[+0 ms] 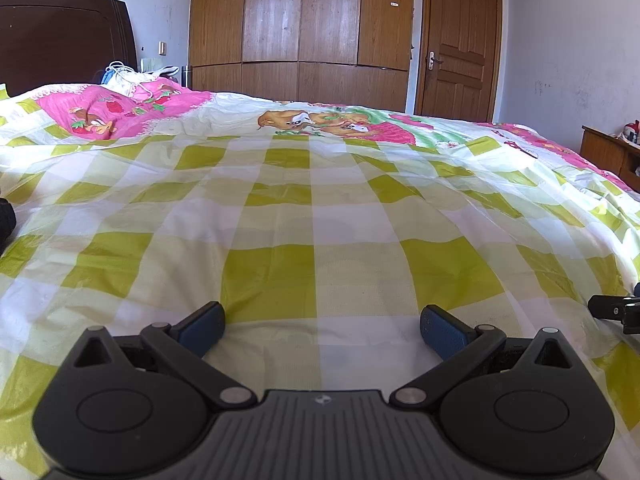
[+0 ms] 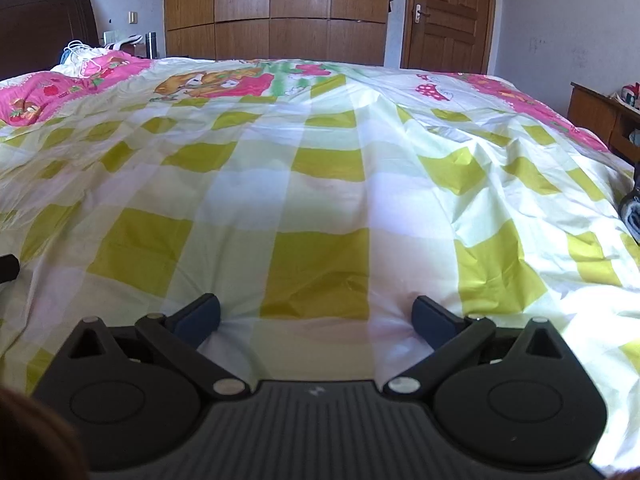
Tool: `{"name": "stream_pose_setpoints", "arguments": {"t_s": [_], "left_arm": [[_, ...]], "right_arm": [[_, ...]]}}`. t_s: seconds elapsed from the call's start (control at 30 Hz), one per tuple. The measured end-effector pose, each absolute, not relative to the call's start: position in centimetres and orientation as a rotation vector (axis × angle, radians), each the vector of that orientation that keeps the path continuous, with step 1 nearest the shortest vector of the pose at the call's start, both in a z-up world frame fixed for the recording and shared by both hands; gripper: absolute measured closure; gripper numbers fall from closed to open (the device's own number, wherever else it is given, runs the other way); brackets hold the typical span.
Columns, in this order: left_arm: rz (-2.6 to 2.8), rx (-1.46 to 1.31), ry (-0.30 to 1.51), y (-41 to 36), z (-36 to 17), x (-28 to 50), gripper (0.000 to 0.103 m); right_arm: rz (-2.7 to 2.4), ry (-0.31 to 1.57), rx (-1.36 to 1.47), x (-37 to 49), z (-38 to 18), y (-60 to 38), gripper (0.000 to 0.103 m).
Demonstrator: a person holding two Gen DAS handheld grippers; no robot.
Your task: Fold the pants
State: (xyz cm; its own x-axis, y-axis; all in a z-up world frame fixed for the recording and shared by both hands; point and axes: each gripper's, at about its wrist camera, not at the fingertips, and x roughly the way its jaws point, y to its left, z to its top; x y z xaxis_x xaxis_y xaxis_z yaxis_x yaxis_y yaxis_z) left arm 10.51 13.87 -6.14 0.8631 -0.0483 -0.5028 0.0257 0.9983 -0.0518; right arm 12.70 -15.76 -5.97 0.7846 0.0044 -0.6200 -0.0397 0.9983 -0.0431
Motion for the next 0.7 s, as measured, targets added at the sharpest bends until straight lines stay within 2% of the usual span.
{"name": "stream_pose_setpoints", "arguments": {"t_s": [0.7], "left_arm": [[-0.039, -0.044, 0.527, 13.9, -6.2, 10.5, 0.000]], "right_arm": [[0.042, 0.655, 0.008, 12.5, -6.1, -16.6, 0.001]]}}
